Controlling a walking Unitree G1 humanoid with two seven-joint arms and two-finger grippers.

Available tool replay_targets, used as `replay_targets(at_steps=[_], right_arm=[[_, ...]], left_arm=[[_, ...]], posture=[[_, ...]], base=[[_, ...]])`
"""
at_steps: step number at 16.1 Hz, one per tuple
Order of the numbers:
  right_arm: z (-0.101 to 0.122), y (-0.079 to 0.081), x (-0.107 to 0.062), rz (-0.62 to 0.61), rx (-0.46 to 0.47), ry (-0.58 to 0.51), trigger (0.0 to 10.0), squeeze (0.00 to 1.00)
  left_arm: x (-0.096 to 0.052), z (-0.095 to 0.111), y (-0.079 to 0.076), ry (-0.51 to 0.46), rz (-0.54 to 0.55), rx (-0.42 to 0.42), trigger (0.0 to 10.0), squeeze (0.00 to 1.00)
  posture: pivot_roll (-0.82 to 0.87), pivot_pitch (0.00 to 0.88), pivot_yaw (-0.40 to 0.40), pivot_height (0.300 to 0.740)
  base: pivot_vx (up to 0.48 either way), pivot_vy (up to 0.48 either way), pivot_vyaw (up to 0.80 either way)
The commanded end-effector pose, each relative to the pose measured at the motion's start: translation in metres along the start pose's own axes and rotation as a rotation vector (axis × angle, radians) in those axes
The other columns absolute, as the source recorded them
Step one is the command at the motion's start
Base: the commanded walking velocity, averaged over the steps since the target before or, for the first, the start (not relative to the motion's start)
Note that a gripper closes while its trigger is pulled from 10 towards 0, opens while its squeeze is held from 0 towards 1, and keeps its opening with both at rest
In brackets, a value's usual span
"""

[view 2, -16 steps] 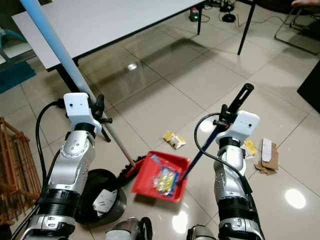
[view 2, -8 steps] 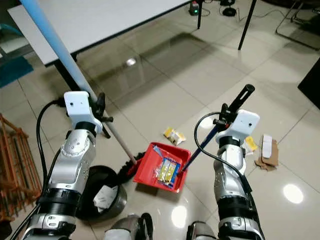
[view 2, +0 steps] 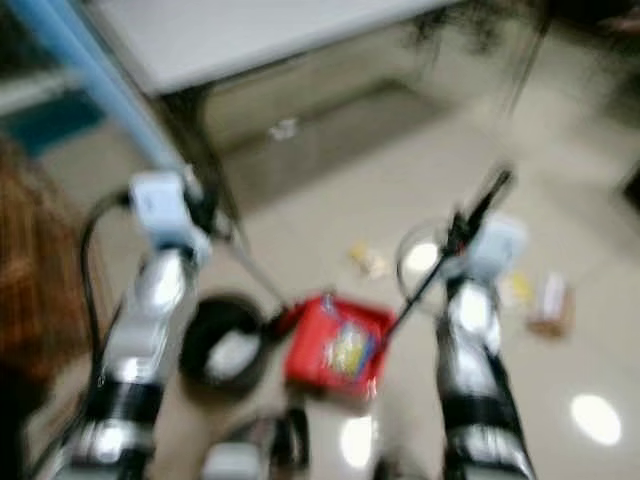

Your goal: Sweep floor

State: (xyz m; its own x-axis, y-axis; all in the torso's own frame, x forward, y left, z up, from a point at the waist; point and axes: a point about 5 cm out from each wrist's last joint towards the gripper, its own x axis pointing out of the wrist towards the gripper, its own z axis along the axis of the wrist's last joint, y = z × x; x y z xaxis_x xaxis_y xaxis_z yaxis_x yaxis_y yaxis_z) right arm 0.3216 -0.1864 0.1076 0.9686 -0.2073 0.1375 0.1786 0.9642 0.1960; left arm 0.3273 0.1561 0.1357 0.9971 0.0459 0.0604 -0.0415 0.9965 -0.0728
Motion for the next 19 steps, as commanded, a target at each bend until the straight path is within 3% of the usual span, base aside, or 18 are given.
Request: replay_targets(at_steps=[1, 7, 14, 17, 19], right_arm=[[0.005, 0.001, 0.001, -0.01, 0.03, -0.027, 10.0, 0.0], [0.004, -0.001, 0.001, -0.018, 0.024, -0.021, 10.0, 0.0], [0.003, -0.004, 0.0, -0.031, 0.022, -0.014, 10.0, 0.0], [0.003, -0.003, 0.001, -0.04, 0.025, -0.019, 10.0, 0.0], [0.002, -0.002, 0.0, -0.042, 0.026, -0.019, 10.0, 0.0]], left_arm=[[0.005, 0.014, -0.004, -0.049, -0.015, 0.029, 10.0, 0.0], [0.004, 0.015, -0.008, -0.056, -0.041, 0.016, 10.0, 0.0], [0.004, 0.014, -0.024, -0.049, -0.134, 0.002, 10.0, 0.0], [0.012, 0.044, -0.041, -0.174, -0.225, -0.035, 10.0, 0.0], [0.016, 0.07, -0.045, -0.321, -0.269, -0.043, 10.0, 0.0]], posture=[[-0.03, 0.106, 0.075, 0.74], [-0.03, 0.106, 0.074, 0.74], [-0.03, 0.108, 0.075, 0.74], [-0.03, 0.104, 0.083, 0.74], [-0.03, 0.097, 0.083, 0.74]], base=[[0.0, 0.0, 0.0], [0.0, 0.0, 0.0], [0.0, 0.0, 0.0], [0.0, 0.0, 0.0], [0.0, 0.0, 0.0]])
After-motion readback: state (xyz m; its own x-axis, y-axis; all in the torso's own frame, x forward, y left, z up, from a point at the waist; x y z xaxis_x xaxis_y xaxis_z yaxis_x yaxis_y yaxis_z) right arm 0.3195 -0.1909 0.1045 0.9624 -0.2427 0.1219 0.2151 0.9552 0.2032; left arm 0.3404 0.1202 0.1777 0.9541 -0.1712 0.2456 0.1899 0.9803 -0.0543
